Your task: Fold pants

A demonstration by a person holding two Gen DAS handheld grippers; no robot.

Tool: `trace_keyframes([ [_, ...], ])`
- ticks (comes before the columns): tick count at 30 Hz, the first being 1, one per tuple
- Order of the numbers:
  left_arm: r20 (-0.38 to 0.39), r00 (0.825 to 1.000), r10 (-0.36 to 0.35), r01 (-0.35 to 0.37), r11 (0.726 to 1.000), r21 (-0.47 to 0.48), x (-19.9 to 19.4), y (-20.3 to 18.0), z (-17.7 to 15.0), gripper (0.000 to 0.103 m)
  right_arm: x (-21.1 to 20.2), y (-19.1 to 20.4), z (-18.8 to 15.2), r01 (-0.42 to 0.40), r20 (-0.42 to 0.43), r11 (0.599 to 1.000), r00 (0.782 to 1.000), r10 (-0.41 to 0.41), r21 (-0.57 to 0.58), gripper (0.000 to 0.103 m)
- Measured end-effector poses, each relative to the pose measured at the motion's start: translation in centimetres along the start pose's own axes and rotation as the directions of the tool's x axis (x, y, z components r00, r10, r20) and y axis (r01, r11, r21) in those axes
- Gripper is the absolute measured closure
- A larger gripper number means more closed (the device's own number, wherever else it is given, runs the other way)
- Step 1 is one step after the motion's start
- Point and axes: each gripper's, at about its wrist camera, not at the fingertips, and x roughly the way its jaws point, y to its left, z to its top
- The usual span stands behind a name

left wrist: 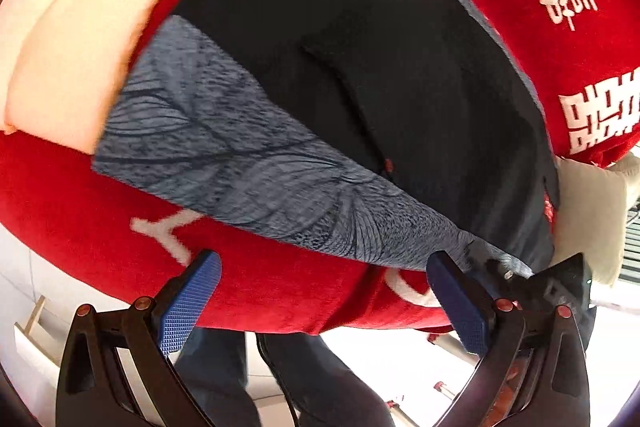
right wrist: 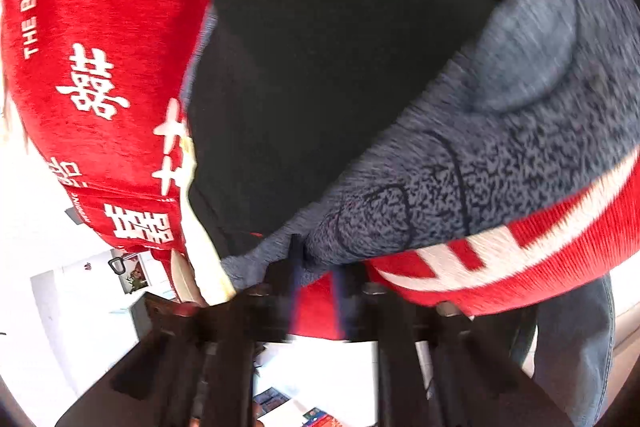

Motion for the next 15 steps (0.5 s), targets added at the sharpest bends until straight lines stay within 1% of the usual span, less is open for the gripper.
trace_keyframes([
  [4, -0.006, 0.998, -0.06, 0.06, 0.998, -0.015, 0.3, -1.3, 0.3, 0.0, -1.4, 2.2, 0.3, -0.057, 0.019, 0.998, 0.998, 0.058, -0.033, 0.091],
  [6, 0.009, 0.996, -0.087, 0.087, 0.995, -0.043, 0.3, -1.7, 0.9, 0.0, -1.9, 2.9, 0.3, -0.073, 0.021, 0.996, 0.997, 0.074, -0.05, 0.091],
  [8, 0.032, 0.995, -0.096, 0.098, 0.992, -0.074, 0.0, -1.8, 1.7, 0.0, -2.2, 3.4, 0.3, -0.075, 0.02, 0.995, 0.997, 0.077, -0.066, 0.091],
  [9, 0.037, 0.996, -0.087, 0.09, 0.992, -0.084, -0.1, -1.8, 2.0, 0.0, -2.2, 3.5, 0.3, -0.071, 0.019, 0.995, 0.997, 0.073, -0.075, 0.091],
  [10, 0.04, 0.997, -0.064, 0.067, 0.993, -0.099, 0.0, -1.7, 2.4, 0.006, -2.2, 3.6, 0.3, -0.07, 0.017, 0.994, 0.997, 0.071, -0.082, 0.091],
  [11, 0.039, 0.998, -0.046, 0.05, 0.993, -0.107, 0.1, -1.7, 2.7, 0.016, -2.2, 3.7, 0.2, -0.067, 0.013, 0.994, 0.998, 0.069, -0.086, 0.091],
  [12, 0.027, 0.999, -0.043, 0.046, 0.993, -0.112, 0.3, -1.6, 3.1, 0.041, -2.1, 3.5, 0.1, -0.058, 0.005, 0.994, 0.998, 0.059, -0.094, 0.091],
  [13, 0.007, 0.999, -0.048, 0.048, 0.992, -0.116, 0.6, -1.4, 3.4, 0.051, -2.1, 3.3, 0.1, -0.053, -0.001, 0.994, 0.999, 0.053, -0.099, 0.087],
  [14, -0.006, 0.999, -0.046, 0.045, 0.992, -0.118, 0.8, -1.3, 3.5, 0.061, -2.0, 3.1, 0.0, -0.048, -0.011, 0.994, 0.999, 0.047, -0.103, 0.087],
  [15, -0.004, 1.0, -0.031, 0.031, 0.994, -0.106, 0.8, -1.4, 3.6, 0.069, -2.0, 2.4, -0.1, -0.04, -0.025, 0.995, 0.999, 0.037, -0.096, 0.085],
])
